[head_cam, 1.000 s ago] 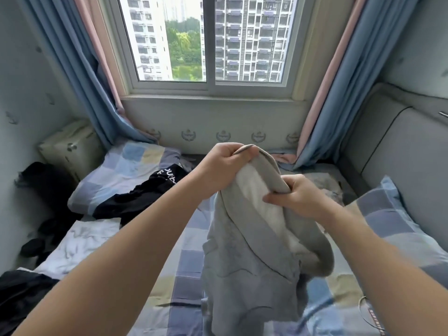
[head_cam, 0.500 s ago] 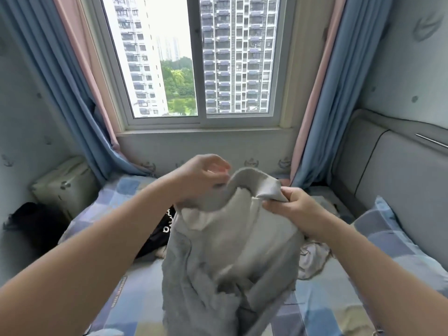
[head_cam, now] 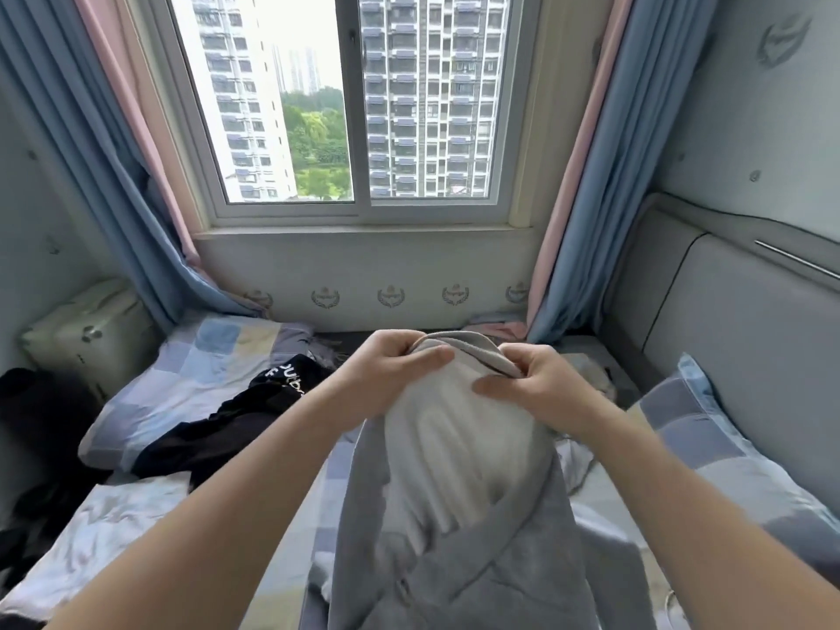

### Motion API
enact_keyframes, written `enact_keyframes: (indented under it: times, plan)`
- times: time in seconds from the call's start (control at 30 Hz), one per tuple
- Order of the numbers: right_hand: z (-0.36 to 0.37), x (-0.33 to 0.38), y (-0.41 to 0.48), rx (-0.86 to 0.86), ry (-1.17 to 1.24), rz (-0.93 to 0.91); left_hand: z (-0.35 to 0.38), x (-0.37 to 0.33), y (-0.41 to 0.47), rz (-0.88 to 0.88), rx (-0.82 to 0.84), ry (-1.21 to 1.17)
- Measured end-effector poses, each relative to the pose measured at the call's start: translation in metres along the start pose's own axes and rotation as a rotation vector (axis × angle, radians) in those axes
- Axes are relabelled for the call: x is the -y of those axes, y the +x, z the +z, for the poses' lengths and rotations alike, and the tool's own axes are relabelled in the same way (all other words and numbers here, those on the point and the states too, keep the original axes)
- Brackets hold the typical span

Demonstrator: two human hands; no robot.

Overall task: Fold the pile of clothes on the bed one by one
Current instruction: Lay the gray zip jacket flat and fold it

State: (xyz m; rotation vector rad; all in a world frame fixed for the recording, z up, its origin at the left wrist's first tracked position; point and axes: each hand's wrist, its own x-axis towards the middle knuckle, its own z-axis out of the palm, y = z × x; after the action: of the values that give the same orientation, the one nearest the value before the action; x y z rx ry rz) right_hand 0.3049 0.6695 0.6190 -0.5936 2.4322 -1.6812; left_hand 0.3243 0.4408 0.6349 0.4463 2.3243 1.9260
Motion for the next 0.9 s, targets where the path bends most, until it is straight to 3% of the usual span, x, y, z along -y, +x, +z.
enact_keyframes:
  times: [0.1, 0.23, 0.33, 0.43, 0.57, 0.7, 0.9]
  plan:
    - [-0.001, -0.046, -0.021, -0.102, -0.142, 0.049, 0.014, 0.001, -0.004, 0.023, -0.114, -0.089]
    - [-0.006, -0.109, -0.056, -0.203, -0.356, 0.324, 0.018, 0.002, -0.001, 0.018, -0.272, -0.191]
    - [-0.008, -0.124, -0.080, -0.195, -0.290, 0.477, 0.016, 0.009, 0.003, -0.009, -0.382, -0.219]
    - [-0.005, -0.109, -0.094, -0.126, -0.078, 0.456, 0.020, 0.027, 0.005, -0.077, -0.413, -0.128]
    - [0.006, -0.077, -0.106, -0.170, 0.223, 0.334, 0.037, 0.048, -0.009, -0.174, -0.199, 0.002]
    - [0.012, -0.051, -0.110, -0.212, 0.436, 0.258, 0.067, 0.050, -0.036, -0.059, 0.078, 0.117]
    - [0.005, -0.030, -0.104, -0.384, 0.463, 0.190, 0.109, 0.078, -0.061, -0.187, 0.227, 0.135]
